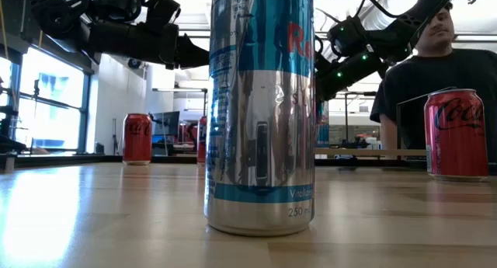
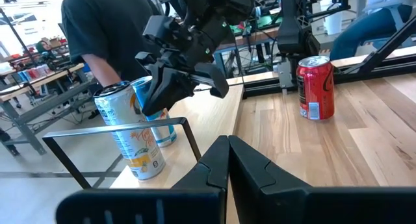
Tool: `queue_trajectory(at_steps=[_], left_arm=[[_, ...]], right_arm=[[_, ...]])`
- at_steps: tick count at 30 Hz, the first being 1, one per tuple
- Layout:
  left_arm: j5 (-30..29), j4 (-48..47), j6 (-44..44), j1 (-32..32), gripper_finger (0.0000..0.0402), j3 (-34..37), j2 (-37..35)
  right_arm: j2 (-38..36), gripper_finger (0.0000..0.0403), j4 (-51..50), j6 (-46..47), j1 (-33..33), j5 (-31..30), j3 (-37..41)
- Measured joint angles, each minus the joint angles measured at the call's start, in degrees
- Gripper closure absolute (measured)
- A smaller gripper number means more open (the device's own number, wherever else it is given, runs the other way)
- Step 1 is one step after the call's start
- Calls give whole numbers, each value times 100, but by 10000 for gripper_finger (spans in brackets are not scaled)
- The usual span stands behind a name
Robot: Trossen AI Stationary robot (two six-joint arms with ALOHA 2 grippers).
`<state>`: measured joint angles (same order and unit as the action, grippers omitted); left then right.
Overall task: Place canned beverage on shelf
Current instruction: Adjust the white soda can on the shelf, then put the bottom red soda can on the shelf
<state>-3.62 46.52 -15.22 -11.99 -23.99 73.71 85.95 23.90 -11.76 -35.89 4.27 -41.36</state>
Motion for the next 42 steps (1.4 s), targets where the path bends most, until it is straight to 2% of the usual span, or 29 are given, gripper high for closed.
queue_trajectory(at_steps=[2, 7, 9, 29, 35, 42], left_arm=[[0, 0, 0, 2, 401, 0, 0], [0, 0, 0, 1, 401, 0, 0], [0, 0, 0, 2, 401, 0, 0], [0, -2, 4, 2, 401, 0, 0], [0, -20, 2, 0, 401, 0, 0], [0, -36, 2, 1, 401, 0, 0]], right_arm=[[0, 402, -4, 107, 36, -60, 0], [0, 403, -4, 94, 251, -856, 0], [0, 403, 0, 104, 306, -965, 0], [-21, 403, 288, 268, 234, -974, -8], [-477, 403, -457, 90, 583, -804, -208], [-1697, 403, -2430, 291, 1464, -433, -218]])
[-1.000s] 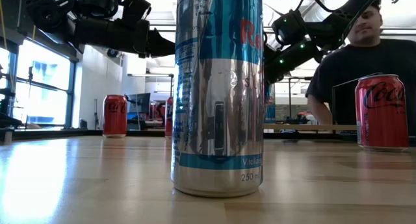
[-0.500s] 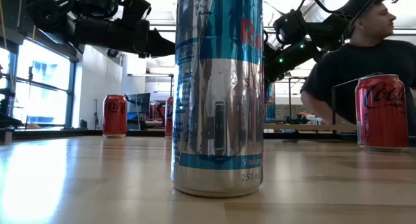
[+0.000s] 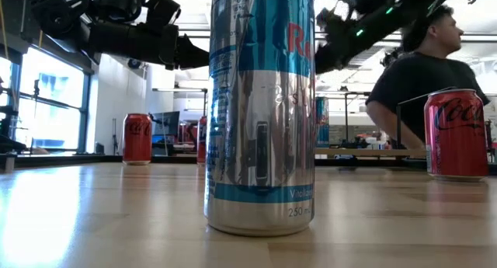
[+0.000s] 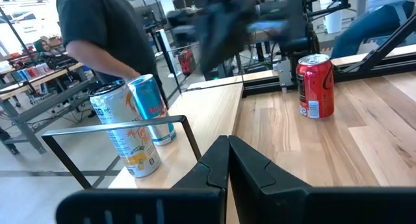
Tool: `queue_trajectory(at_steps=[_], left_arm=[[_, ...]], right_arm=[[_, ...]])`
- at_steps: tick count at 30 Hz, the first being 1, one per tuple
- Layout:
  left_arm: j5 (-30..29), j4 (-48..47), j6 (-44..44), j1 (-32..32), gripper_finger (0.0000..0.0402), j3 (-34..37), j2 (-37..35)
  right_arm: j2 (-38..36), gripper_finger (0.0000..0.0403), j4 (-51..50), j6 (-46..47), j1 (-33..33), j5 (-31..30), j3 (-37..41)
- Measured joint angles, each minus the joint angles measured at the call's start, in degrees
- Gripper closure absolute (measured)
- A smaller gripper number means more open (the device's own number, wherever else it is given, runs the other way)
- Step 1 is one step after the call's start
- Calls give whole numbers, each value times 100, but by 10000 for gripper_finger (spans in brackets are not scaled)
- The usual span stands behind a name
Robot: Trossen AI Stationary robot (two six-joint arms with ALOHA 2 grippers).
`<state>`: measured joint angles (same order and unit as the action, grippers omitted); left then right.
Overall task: Place canned beverage on shelf
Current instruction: Put the bottom red soda can on the shelf
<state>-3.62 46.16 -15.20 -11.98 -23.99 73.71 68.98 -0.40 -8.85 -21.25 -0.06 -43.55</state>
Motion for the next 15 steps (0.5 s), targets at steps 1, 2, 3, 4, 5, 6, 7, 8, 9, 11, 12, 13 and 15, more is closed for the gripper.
queue_trajectory(at_steps=[1, 2, 3, 4, 5, 6, 7, 8, 9, 11, 12, 13, 15], left_arm=[[0, 1, 0, 0, 401, 0, 0], [0, 1, 0, -1, 401, 0, 0], [0, 1, 0, 1, 401, 0, 0], [0, -1, -1, 1, 401, 1, 0], [0, 1, 0, 1, 401, 0, 0], [0, 1, 0, 0, 401, 0, 0], [0, -1, 0, 1, 401, 0, 0], [0, 4, 0, 1, 401, 0, 0], [0, 5, 0, -1, 401, 0, 0], [0, 7, 0, -1, 401, 0, 0], [0, 11, 5, 1, 401, 0, 0], [0, 11, 10, 1, 401, 0, 0], [0, 12, 11, 1, 401, 0, 0]], right_arm=[[-200, 403, -343, 85, 169, -49, 0], [-395, 403, -678, 178, 349, -145, 1], [-587, 403, -980, 322, 531, -282, 0], [-767, 403, -1287, 532, 715, -418, 0], [-949, 403, -1622, 754, 877, -546, 0], [-1127, 403, -1910, 989, 1051, -677, 0], [-1302, 403, -2190, 1227, 1211, -777, 1], [-1466, 403, -2515, 1472, 1358, -880, 0], [-1618, 402, -2830, 1700, 1496, -949, 0], [-1879, 399, -3454, 2182, 1740, -1063, 0], [-1989, 394, -3795, 2405, 1853, -1076, -9], [-2051, 386, -4175, 2558, 1964, -1086, -55], [-2107, 362, -4782, 2834, 2172, -1100, -190]])
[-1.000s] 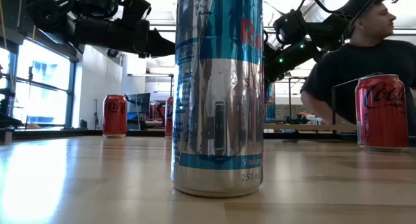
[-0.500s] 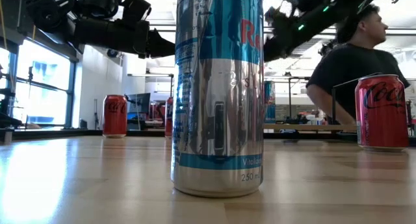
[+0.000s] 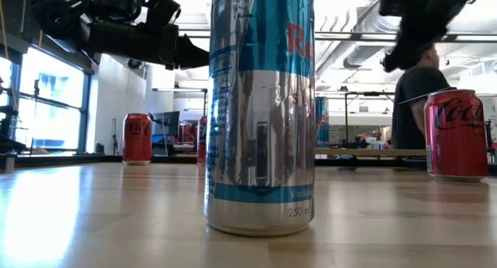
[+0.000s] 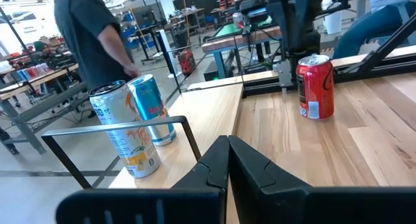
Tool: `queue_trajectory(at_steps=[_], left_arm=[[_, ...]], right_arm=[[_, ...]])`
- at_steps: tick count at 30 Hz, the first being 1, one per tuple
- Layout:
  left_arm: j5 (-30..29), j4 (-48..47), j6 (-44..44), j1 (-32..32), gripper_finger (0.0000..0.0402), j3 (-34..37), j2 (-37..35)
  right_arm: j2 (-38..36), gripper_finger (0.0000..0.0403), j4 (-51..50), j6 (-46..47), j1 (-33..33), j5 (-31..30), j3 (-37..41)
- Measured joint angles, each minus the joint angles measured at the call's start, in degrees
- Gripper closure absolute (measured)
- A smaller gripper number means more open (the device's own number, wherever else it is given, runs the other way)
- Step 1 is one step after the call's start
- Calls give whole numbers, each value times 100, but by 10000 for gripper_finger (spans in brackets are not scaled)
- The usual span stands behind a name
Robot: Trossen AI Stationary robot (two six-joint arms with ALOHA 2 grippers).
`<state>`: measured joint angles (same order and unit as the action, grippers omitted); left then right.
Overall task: Place canned beverage on shelf
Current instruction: Put the bottom red soda can on the shelf
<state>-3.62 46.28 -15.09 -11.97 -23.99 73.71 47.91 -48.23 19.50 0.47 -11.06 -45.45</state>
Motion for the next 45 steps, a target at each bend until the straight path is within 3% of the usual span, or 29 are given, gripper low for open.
queue_trajectory(at_steps=[6, 10, 15, 34, 45], left_arm=[[0, 13, 0, -1, 401, 0, 0], [0, 13, -2, -2, 401, 0, 0], [0, 13, -2, -1, 401, 0, 0], [0, 9, 0, 0, 401, 0, 0], [0, -4, -2, -2, 401, 0, 0]], right_arm=[[189, 238, -1497, 855, 467, -65, -562], [491, 153, -2161, 1637, 693, 392, -732], [964, 98, -2643, 2058, 802, 445, -717], [1983, 89, -2241, 1018, 515, 665, -709], [2176, 146, -2144, 908, 466, 705, -731]])
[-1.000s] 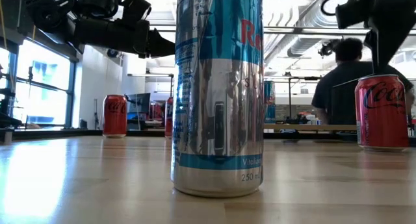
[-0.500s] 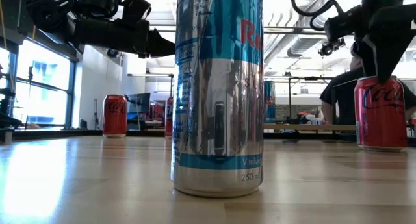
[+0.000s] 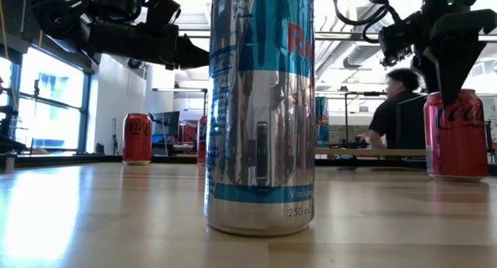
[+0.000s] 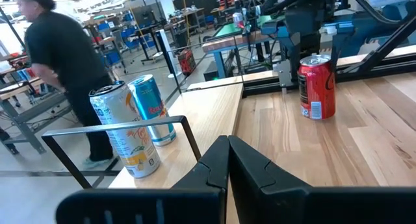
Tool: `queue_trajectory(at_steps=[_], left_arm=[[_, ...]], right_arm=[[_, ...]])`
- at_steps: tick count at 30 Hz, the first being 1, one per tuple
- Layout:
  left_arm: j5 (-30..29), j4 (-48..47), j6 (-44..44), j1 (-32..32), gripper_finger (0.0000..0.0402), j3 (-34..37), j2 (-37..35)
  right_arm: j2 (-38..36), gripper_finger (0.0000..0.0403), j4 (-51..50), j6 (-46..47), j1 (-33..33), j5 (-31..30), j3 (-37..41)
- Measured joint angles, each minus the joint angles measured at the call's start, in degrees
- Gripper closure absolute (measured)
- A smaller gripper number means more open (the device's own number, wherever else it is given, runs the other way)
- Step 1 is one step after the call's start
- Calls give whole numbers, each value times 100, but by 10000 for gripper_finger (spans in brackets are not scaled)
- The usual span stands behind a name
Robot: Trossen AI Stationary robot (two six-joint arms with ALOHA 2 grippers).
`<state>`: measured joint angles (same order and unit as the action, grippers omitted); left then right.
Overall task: Place canned beverage on shelf
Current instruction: Put the bottom red soda can on the shelf
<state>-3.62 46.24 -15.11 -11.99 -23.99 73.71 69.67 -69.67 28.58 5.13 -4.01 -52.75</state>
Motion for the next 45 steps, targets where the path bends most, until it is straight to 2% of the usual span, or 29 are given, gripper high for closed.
queue_trajectory(at_steps=[7, 12, 15, 18, 20, 27, 32, 37, 41, 45], left_arm=[[0, 0, 0, 1, 401, 0, 0], [0, 2, -2, 0, 401, 0, 0], [0, 2, -1, 2, 401, 0, 0], [0, 2, 2, 0, 401, 0, 0], [0, 2, 2, 2, 401, 0, 0], [34, -9, 148, 4, 401, 0, 0], [39, -11, 146, 4, 401, 0, 0], [39, -13, 144, 2, 401, 0, 0], [42, -13, 144, 0, 401, 0, 0], [42, -13, 145, 0, 401, 0, 0]], right_arm=[[42, 151, -63, 52, -525, 67, -254], [26, 152, -252, -35, -883, 98, -1144], [24, 153, -361, -28, -1241, -252, -1838], [95, 153, -503, -107, -1862, -714, -2432], [257, 153, -512, -508, -2421, -802, -2750], [1345, 153, -466, -2187, -4305, -439, -3359], [2108, 153, -225, -2932, -5182, -168, -3471], [2554, 154, -120, -3184, -5601, -124, -3558], [2660, 154, 149, -3269, -5703, 180, -3560], [2696, 153, 286, -3305, -5715, 184, -3563]])
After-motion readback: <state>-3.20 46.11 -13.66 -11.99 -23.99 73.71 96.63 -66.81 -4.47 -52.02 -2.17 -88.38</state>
